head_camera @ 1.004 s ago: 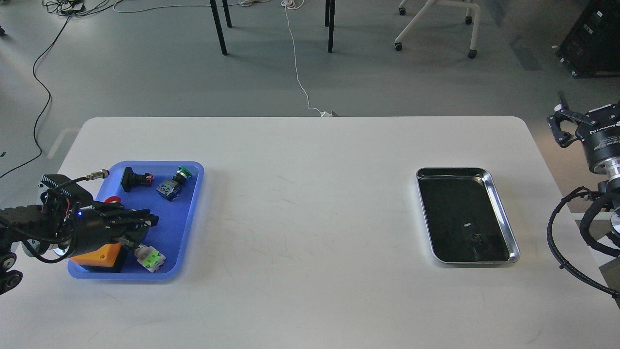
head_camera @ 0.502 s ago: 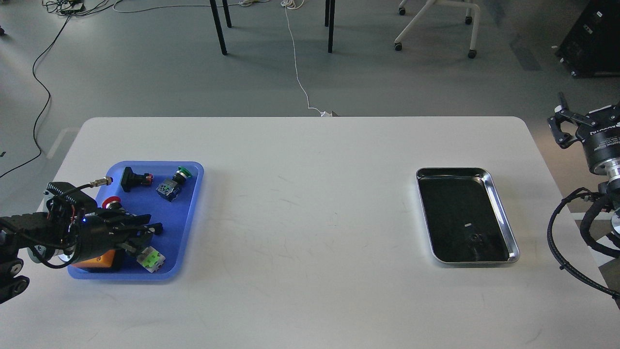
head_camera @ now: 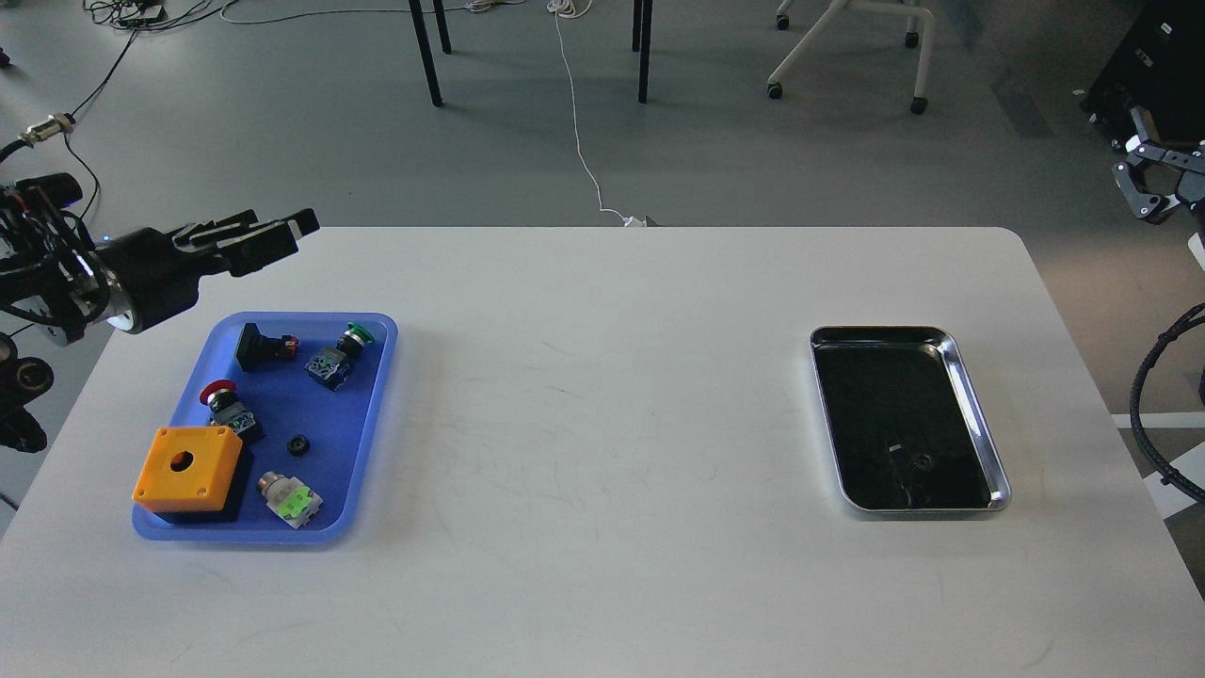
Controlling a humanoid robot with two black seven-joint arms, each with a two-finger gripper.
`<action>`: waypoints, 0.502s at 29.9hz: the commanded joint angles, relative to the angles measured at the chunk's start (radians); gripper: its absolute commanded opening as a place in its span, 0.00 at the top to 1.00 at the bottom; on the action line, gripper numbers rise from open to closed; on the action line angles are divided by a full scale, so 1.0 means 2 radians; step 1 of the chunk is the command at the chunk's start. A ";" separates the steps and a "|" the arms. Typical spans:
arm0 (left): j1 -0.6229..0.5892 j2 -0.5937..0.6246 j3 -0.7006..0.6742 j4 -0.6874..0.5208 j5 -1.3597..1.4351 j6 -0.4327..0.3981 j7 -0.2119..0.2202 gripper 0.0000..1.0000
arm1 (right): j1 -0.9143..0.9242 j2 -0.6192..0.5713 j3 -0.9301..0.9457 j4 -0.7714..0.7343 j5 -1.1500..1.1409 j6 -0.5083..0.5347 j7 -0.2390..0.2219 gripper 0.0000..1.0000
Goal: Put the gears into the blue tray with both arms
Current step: 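Lift the left arm away and move the right gripper toward the metal tray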
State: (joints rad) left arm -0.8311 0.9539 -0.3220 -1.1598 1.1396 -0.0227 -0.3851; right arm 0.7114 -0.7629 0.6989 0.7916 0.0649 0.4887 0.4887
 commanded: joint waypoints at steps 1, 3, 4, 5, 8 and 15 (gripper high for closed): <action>-0.027 -0.015 -0.010 0.013 -0.148 0.001 0.000 0.03 | 0.047 -0.004 -0.015 0.004 -0.090 0.000 0.000 0.02; -0.033 -0.037 -0.030 0.027 -0.233 -0.001 0.003 0.03 | 0.078 -0.006 -0.017 0.004 -0.114 0.000 0.000 0.02; -0.034 -0.046 -0.041 0.031 -0.273 -0.002 0.003 0.03 | 0.090 -0.006 -0.017 0.003 -0.122 0.000 0.000 0.02; -0.034 -0.054 -0.054 0.035 -0.316 -0.005 0.004 0.03 | 0.100 -0.006 -0.019 0.005 -0.124 0.000 0.000 0.02; -0.030 -0.065 -0.082 0.042 -0.436 -0.008 0.005 0.03 | 0.142 -0.007 -0.052 0.021 -0.157 0.000 -0.019 0.02; -0.025 -0.067 -0.089 0.071 -0.626 -0.081 0.003 0.03 | 0.307 -0.001 -0.286 0.041 -0.264 0.000 -0.022 0.02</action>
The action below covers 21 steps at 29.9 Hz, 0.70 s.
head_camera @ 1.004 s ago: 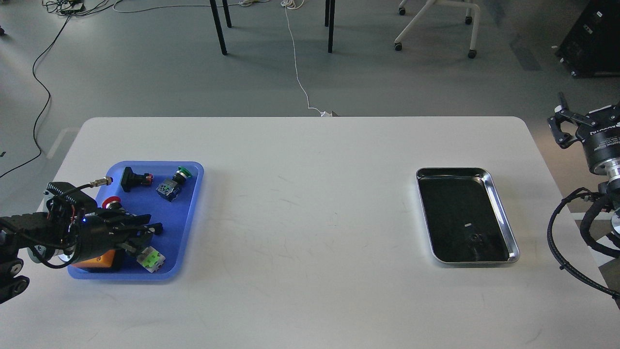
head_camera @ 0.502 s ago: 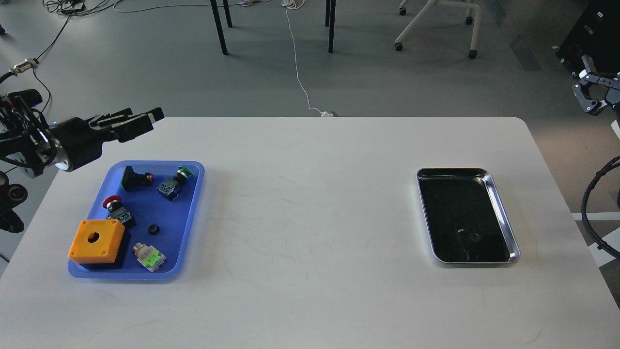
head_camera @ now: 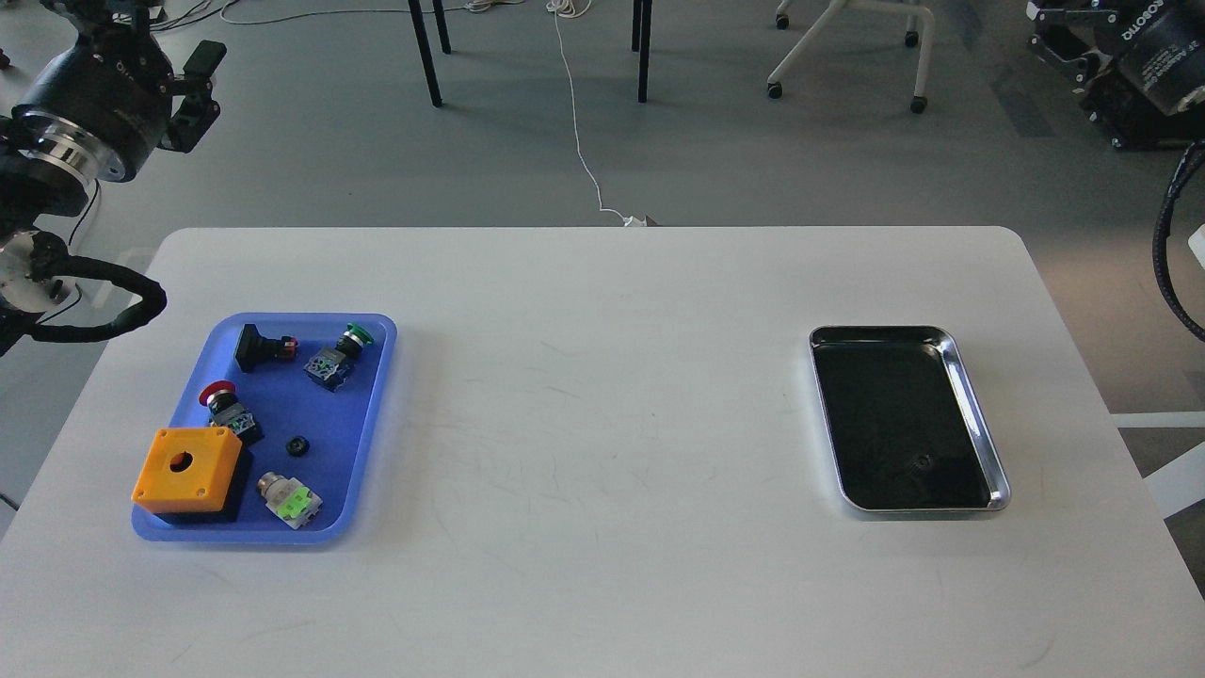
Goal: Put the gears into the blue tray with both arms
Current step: 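Lift the left arm away and move the right gripper toward the metal tray, then lower the right gripper into the metal tray and grasp another black part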
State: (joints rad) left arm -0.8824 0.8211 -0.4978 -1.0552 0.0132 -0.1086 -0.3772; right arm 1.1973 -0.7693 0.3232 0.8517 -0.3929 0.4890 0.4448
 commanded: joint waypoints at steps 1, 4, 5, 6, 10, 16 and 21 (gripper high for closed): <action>0.001 -0.002 -0.002 0.030 -0.074 -0.050 0.000 0.03 | 0.084 0.005 -0.128 0.016 -0.049 0.000 0.000 0.02; 0.001 -0.018 -0.006 0.067 -0.091 -0.081 0.001 0.03 | 0.133 0.017 -0.207 0.046 -0.116 0.000 0.001 0.02; 0.001 -0.023 -0.010 0.078 -0.091 -0.089 0.001 0.03 | 0.144 0.022 -0.230 0.060 -0.144 0.000 0.001 0.02; 0.001 -0.029 -0.015 0.089 -0.091 -0.097 0.002 0.03 | 0.156 0.023 -0.252 0.076 -0.172 0.000 0.002 0.02; 0.002 -0.060 -0.034 0.117 -0.092 -0.109 0.017 0.03 | 0.188 0.011 -0.320 0.122 -0.263 0.000 0.002 0.02; -0.004 -0.133 -0.066 0.157 -0.091 -0.107 0.024 0.02 | 0.213 0.026 -0.409 0.165 -0.457 0.000 0.008 0.02; -0.004 -0.135 -0.070 0.159 -0.091 -0.111 0.024 0.02 | 0.213 0.033 -0.465 0.180 -0.537 0.000 0.019 0.03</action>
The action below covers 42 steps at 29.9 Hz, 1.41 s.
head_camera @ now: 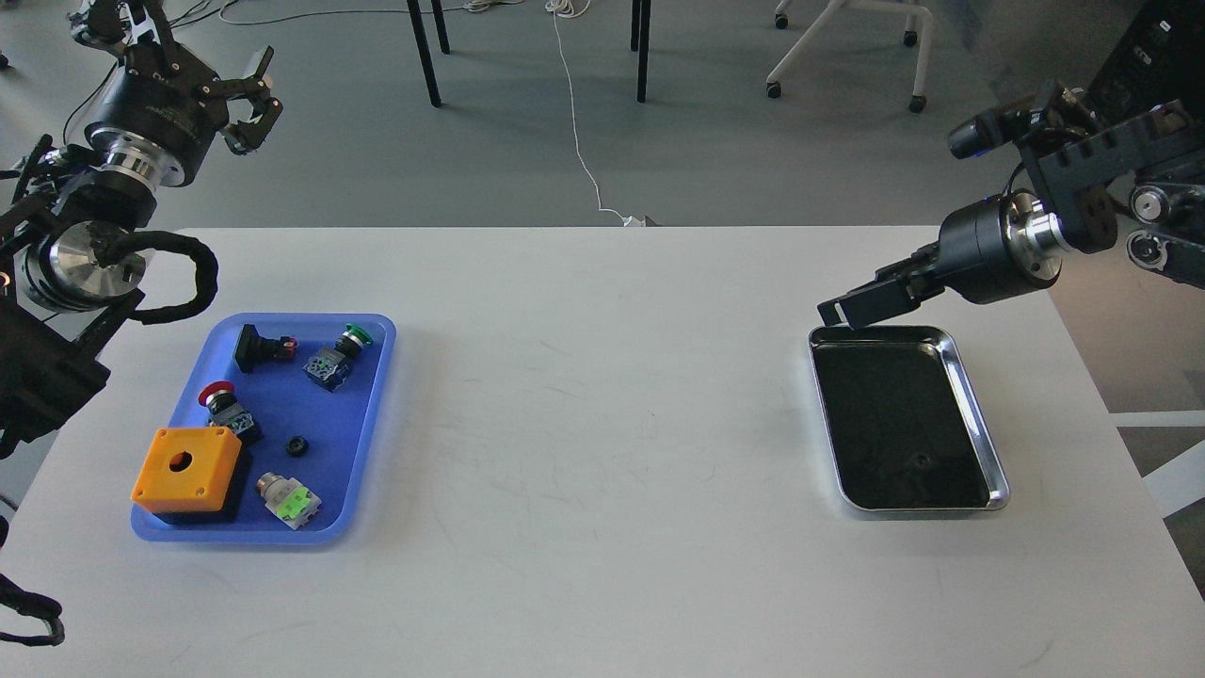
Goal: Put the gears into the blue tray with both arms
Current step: 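Lower the right gripper into the metal tray and grasp another black part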
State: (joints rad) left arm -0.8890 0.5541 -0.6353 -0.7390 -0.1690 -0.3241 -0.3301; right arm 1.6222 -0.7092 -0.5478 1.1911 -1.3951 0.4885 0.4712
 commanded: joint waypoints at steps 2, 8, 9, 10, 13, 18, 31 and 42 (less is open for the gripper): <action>-0.001 -0.002 -0.002 0.006 0.000 -0.005 -0.001 0.02 | -0.003 0.009 -0.045 0.015 -0.038 0.000 0.007 0.04; -0.001 -0.002 -0.014 0.007 0.000 -0.005 0.000 0.02 | -0.052 0.035 -0.068 -0.022 -0.049 0.000 0.008 0.08; -0.001 -0.002 -0.014 0.007 0.000 -0.005 0.000 0.02 | -0.062 0.039 -0.070 -0.029 -0.050 0.000 0.008 0.11; -0.001 -0.001 -0.014 0.007 0.000 -0.005 0.000 0.02 | -0.071 0.042 -0.070 -0.036 -0.050 0.000 0.007 0.17; 0.001 0.000 -0.011 0.007 0.001 -0.005 0.000 0.02 | -0.089 0.052 -0.070 -0.048 -0.056 0.000 0.006 0.26; 0.005 -0.001 -0.011 0.007 0.001 -0.005 -0.001 0.02 | -0.106 0.058 -0.070 -0.065 -0.066 0.000 0.001 0.28; 0.005 -0.001 -0.008 0.011 0.005 -0.005 0.000 0.02 | -0.139 0.070 -0.070 -0.103 -0.087 0.000 -0.006 0.36; 0.003 0.003 -0.008 0.011 0.006 -0.007 0.000 0.02 | -0.137 0.080 -0.067 -0.105 -0.086 -0.003 -0.006 0.56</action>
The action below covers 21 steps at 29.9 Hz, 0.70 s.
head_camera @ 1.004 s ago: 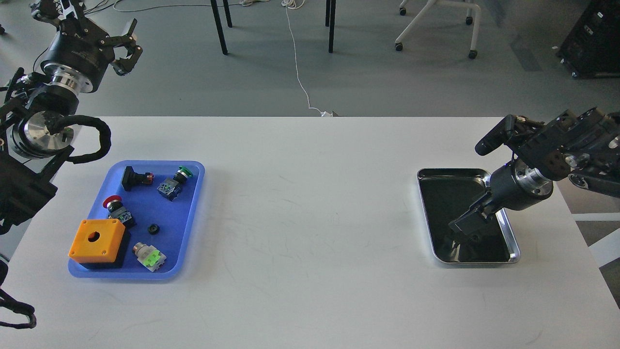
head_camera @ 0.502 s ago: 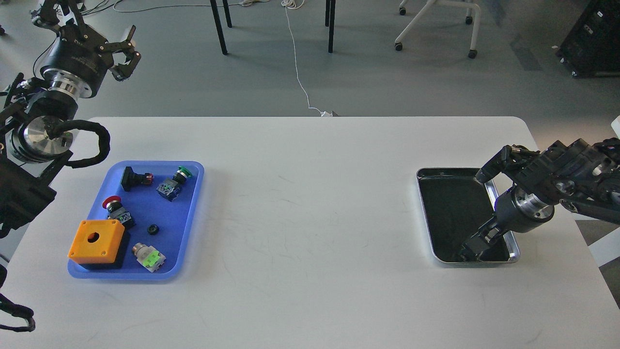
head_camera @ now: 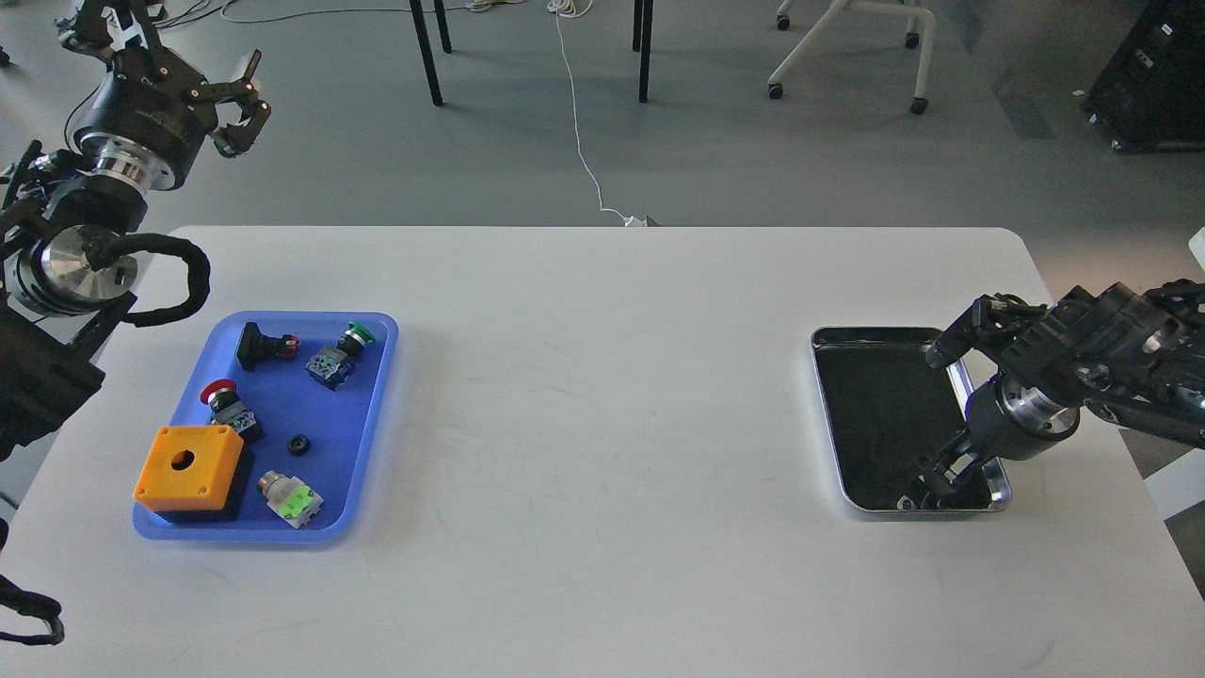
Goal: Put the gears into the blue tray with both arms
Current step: 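Lower the right gripper into the metal tray and grasp another black part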
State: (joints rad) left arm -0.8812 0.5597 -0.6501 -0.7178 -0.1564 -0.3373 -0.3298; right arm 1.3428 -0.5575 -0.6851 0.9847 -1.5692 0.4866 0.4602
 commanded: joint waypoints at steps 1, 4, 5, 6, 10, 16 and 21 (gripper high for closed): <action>0.000 0.000 0.000 0.000 0.000 0.000 0.000 0.02 | 0.004 0.006 0.001 -0.001 0.001 -0.002 0.000 0.56; 0.000 0.000 0.000 0.000 0.000 0.000 0.000 0.02 | 0.004 0.012 0.001 -0.002 0.001 -0.009 0.000 0.56; 0.000 0.000 0.000 0.000 0.000 0.000 0.000 0.02 | 0.004 0.014 0.001 -0.002 0.001 -0.011 0.000 0.56; 0.000 0.000 0.000 0.000 0.000 0.000 0.000 0.02 | 0.004 0.016 0.001 -0.002 0.001 -0.012 0.000 0.56; 0.000 0.002 0.000 0.001 0.000 0.000 0.000 0.02 | 0.004 0.019 0.001 -0.002 0.002 -0.012 0.000 0.57; 0.000 0.002 0.000 0.007 0.000 0.000 0.000 0.02 | 0.004 0.017 0.000 -0.001 0.002 -0.012 0.002 0.66; 0.000 0.002 0.000 0.007 0.000 0.000 0.000 0.02 | 0.004 0.012 -0.002 0.001 0.001 -0.012 0.002 0.66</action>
State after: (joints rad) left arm -0.8820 0.5640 -0.6497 -0.7045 -0.1563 -0.3377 -0.3298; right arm 1.3499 -0.5286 -0.6868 0.9848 -1.5646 0.4625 0.4631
